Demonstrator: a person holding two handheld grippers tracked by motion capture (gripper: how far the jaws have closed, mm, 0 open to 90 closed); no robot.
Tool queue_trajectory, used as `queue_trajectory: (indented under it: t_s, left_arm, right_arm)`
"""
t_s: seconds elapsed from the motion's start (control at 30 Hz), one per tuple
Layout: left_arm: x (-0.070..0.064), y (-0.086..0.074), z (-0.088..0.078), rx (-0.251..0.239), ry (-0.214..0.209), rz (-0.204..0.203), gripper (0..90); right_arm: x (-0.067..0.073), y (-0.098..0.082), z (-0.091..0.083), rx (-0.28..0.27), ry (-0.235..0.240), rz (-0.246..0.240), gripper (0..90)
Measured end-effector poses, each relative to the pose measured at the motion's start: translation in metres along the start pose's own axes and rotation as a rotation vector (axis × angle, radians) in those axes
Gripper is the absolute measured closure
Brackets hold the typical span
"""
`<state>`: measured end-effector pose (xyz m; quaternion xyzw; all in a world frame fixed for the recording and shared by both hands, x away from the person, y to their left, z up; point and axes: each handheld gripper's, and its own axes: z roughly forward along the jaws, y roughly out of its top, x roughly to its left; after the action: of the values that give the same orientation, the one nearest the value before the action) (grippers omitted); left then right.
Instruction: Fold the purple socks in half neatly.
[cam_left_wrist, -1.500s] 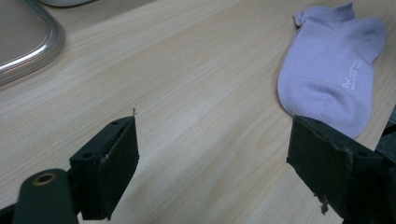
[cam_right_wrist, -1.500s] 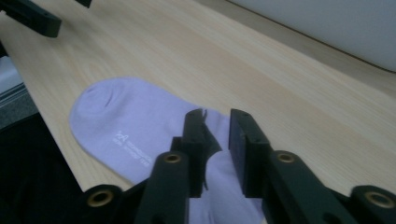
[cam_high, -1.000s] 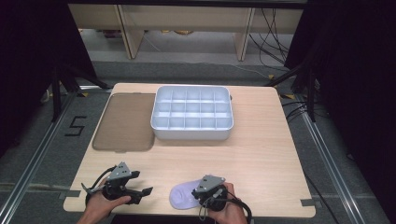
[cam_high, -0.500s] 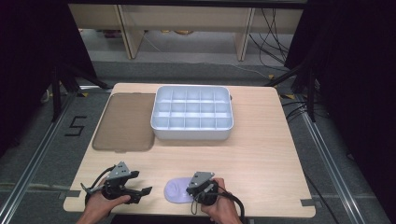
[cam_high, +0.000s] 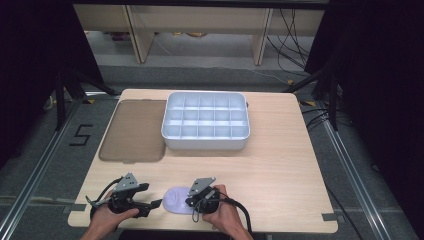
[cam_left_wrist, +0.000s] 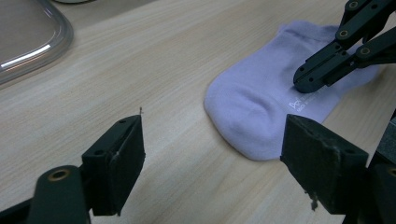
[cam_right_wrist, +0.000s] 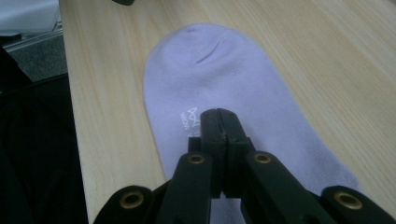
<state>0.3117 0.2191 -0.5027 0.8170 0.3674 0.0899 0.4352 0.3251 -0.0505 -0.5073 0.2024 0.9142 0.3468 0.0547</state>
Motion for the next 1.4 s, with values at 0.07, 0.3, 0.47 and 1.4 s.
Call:
queue_trajectory:
  t_s: [0.07, 0.3, 0.47, 1.4]
  left_arm:
    - [0.0, 0.0, 0.0, 0.001, 0.001, 0.002, 24.4]
    - [0.001, 0.003, 0.006, 0.021, 0.001, 0.027, 33.6]
    - [0.002, 0.005, 0.011, 0.042, 0.006, 0.05, 38.6]
    - [-0.014, 0.008, 0.033, 0.086, -0.049, 0.107, 82.2]
  right_arm:
    - [0.0, 0.002, 0.001, 0.0, 0.015, -0.013, 90.0]
    - [0.002, 0.003, 0.004, 0.003, 0.024, -0.018, 90.0]
    - [0.002, 0.004, 0.003, -0.011, 0.015, -0.016, 89.2]
    - [-0.003, -0.009, -0.035, -0.038, -0.072, 0.021, 87.8]
